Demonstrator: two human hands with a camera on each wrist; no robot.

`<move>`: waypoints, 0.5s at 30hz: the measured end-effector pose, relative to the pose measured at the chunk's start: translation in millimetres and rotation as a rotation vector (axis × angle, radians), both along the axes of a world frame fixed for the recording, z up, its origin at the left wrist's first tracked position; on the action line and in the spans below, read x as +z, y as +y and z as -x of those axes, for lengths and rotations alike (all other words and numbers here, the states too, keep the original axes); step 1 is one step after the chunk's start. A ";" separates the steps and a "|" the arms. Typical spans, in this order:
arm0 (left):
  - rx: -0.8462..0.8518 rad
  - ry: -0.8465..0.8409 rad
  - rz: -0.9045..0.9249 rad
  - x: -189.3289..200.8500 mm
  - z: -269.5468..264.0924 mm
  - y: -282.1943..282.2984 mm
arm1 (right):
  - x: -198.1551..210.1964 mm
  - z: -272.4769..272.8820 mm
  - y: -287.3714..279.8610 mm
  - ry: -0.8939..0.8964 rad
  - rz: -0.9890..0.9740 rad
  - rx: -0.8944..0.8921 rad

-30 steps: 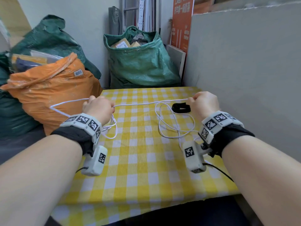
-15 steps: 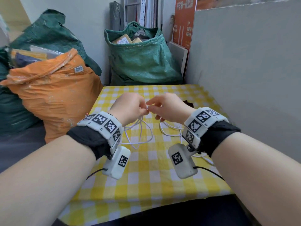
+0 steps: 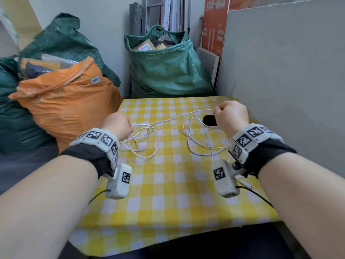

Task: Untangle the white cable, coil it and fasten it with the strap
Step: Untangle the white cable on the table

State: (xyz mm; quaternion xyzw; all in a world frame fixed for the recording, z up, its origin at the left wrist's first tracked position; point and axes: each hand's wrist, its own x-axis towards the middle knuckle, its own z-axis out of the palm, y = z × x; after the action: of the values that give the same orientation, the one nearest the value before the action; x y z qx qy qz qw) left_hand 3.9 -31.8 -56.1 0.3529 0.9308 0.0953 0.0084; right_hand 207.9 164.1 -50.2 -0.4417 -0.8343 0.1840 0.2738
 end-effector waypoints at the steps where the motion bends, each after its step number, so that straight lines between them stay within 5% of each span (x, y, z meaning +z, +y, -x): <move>1: 0.036 -0.011 0.073 -0.6 2.4 -2.3 | 0.2 -0.7 0.0 -0.005 0.012 -0.003; 6: 0.117 -0.070 0.240 6.3 -13.9 7.1 | -1.9 4.2 -7.8 0.140 0.105 0.148; 11: -0.312 -0.309 0.038 8.6 -50.2 34.6 | 1.5 7.2 -19.4 0.271 0.165 0.266; 15: -0.376 -0.377 0.013 -1.7 -57.9 39.6 | 2.1 0.3 -9.8 0.309 0.116 0.155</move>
State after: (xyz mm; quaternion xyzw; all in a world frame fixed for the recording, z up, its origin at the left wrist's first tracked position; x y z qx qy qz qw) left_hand 61.7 7.9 -57.7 0.4957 0.8313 0.1504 0.2014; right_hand 207.5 154.2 -48.1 -0.3576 -0.8020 0.3181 0.3575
